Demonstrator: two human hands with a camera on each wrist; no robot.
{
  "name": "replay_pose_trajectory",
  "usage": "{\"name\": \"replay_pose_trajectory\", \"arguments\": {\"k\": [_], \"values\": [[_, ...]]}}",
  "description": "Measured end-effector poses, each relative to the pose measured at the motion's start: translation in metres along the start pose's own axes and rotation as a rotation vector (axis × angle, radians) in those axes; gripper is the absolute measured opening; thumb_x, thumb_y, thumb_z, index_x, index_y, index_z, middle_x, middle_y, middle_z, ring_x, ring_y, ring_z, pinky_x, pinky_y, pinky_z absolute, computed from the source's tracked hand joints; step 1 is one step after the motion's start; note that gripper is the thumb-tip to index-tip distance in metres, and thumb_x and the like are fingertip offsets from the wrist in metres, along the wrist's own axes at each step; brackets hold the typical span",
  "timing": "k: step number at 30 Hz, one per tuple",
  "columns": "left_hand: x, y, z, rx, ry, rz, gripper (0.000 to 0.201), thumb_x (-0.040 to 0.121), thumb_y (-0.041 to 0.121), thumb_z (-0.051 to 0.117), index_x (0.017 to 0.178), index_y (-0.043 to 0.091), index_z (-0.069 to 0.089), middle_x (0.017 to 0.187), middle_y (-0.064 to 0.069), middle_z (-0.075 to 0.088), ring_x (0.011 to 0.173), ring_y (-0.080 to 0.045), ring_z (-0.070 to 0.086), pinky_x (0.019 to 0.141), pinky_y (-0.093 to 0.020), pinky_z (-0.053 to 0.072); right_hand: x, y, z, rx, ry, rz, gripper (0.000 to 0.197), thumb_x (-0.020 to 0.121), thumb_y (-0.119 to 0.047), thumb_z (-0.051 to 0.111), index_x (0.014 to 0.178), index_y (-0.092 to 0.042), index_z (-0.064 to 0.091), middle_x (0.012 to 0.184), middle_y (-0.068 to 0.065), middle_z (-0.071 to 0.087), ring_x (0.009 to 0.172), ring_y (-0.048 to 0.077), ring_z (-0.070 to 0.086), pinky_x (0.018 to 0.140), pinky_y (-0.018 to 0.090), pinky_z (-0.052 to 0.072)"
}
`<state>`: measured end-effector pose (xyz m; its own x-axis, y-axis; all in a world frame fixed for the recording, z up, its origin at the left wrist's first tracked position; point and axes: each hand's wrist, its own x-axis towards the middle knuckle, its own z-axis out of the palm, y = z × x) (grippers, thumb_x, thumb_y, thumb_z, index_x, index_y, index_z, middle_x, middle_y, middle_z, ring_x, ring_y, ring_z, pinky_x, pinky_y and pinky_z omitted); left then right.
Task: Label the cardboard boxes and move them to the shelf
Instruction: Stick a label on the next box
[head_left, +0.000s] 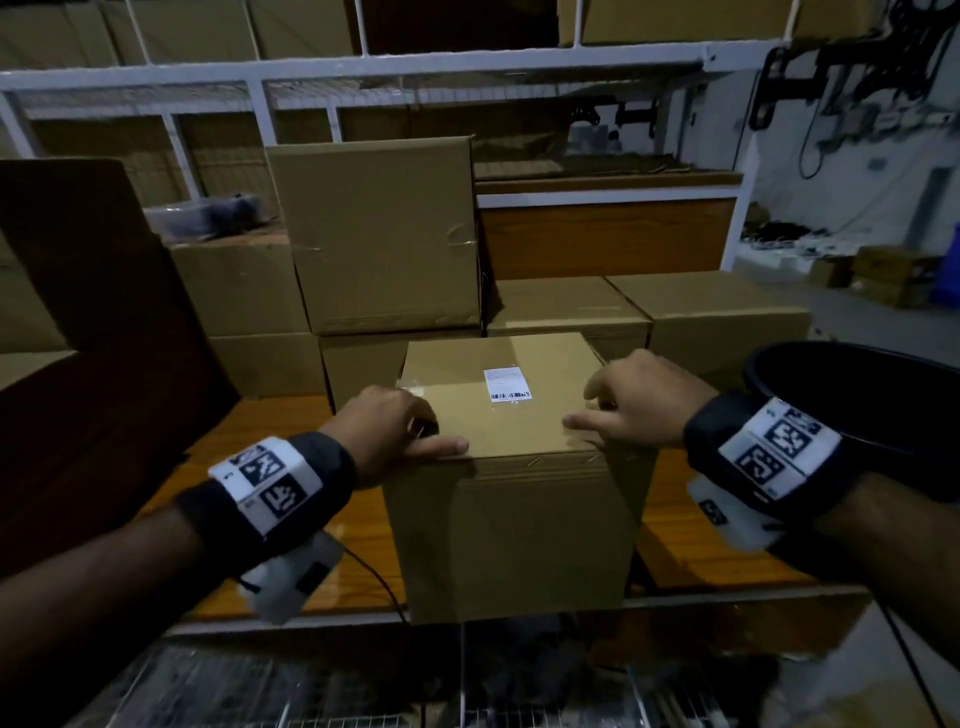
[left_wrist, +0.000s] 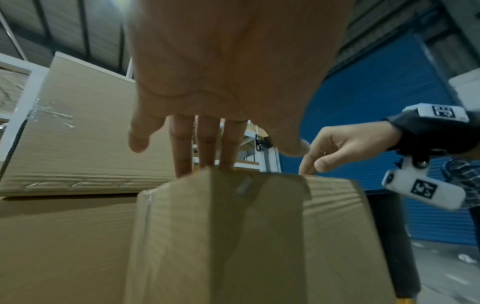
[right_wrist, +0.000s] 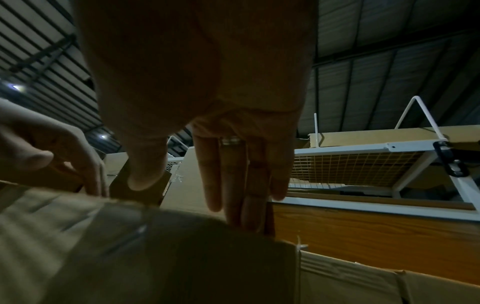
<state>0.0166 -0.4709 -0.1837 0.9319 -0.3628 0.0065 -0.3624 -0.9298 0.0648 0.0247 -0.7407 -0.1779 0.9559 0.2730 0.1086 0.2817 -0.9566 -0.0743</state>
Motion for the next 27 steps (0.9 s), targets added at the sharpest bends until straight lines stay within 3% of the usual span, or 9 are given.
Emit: {"name": "replay_pose_trajectory", "arguments": {"k": [3,8,15,17,20,23,27], "values": [[0.02,-0.008,-0.009,-0.02,0.022,-0.013,0.056,0.084,0.063,0.046,0.111,0.017,0.063,0.099,0.002,0.065,0.086,-0.01,0.06,0.074,-0.026,0.054,0.027,0.001,-0.009,0.036,-0.001,0.018,0.051,0.086,-0.054,0.059,0.115,-0.012,0.064,0.102,0.002,0.067,0.087,0.012,0.059,0.076,0.028,0.052],[0.059,-0.011,-0.014,0.022,-0.033,-0.097,0.077,0.084,0.065,0.047,0.142,0.017,0.037,0.132,-0.008,0.054,0.114,-0.023,0.055,0.093,-0.037,0.05,0.073,-0.005,-0.013,0.003,-0.057,0.001,0.037,0.086,-0.044,0.067,0.107,-0.014,0.069,0.098,0.0,0.067,0.087,0.014,0.06,0.077,0.031,0.053],[0.09,-0.001,-0.011,-0.011,-0.157,-0.048,0.092,0.082,0.067,0.053,0.148,0.011,0.022,0.151,-0.01,0.032,0.132,-0.026,0.039,0.104,-0.038,0.036,0.113,-0.007,-0.016,-0.048,-0.156,-0.061,0.037,0.083,-0.042,0.07,0.107,-0.014,0.069,0.102,0.001,0.067,0.091,0.014,0.061,0.079,0.031,0.055],[0.096,-0.006,0.001,-0.038,-0.166,-0.034,0.099,0.078,0.076,0.046,0.149,0.012,0.019,0.154,-0.008,0.026,0.134,-0.026,0.035,0.107,-0.039,0.032,0.122,-0.009,-0.016,-0.054,-0.176,-0.082,0.04,0.082,-0.042,0.071,0.11,-0.013,0.069,0.104,0.001,0.067,0.093,0.014,0.06,0.08,0.03,0.054],[0.1,-0.016,0.02,0.019,-0.141,-0.002,0.13,0.053,0.099,0.015,0.152,0.014,0.009,0.16,-0.004,0.01,0.144,-0.019,0.017,0.116,-0.044,0.016,0.131,-0.012,-0.012,-0.041,-0.208,-0.108,0.051,0.079,-0.045,0.074,0.118,-0.012,0.066,0.098,-0.005,0.062,0.09,0.013,0.055,0.073,0.026,0.046],[0.1,-0.022,0.031,0.012,-0.079,0.001,0.131,0.049,0.096,0.008,0.153,0.017,0.004,0.161,0.001,0.002,0.147,-0.014,0.006,0.118,-0.043,0.008,0.14,-0.015,-0.011,-0.029,-0.249,-0.1,0.061,0.079,-0.048,0.072,0.127,-0.014,0.058,0.098,-0.006,0.053,0.091,0.013,0.049,0.073,0.027,0.038],[0.099,-0.022,0.032,0.007,-0.07,0.021,0.127,0.051,0.094,0.009,0.153,0.018,0.003,0.161,0.002,0.001,0.147,-0.013,0.004,0.116,-0.041,0.005,0.148,-0.012,-0.008,0.009,-0.281,-0.073,0.055,0.082,-0.044,0.071,0.128,-0.017,0.059,0.099,-0.005,0.053,0.093,0.014,0.049,0.07,0.025,0.038]]}}
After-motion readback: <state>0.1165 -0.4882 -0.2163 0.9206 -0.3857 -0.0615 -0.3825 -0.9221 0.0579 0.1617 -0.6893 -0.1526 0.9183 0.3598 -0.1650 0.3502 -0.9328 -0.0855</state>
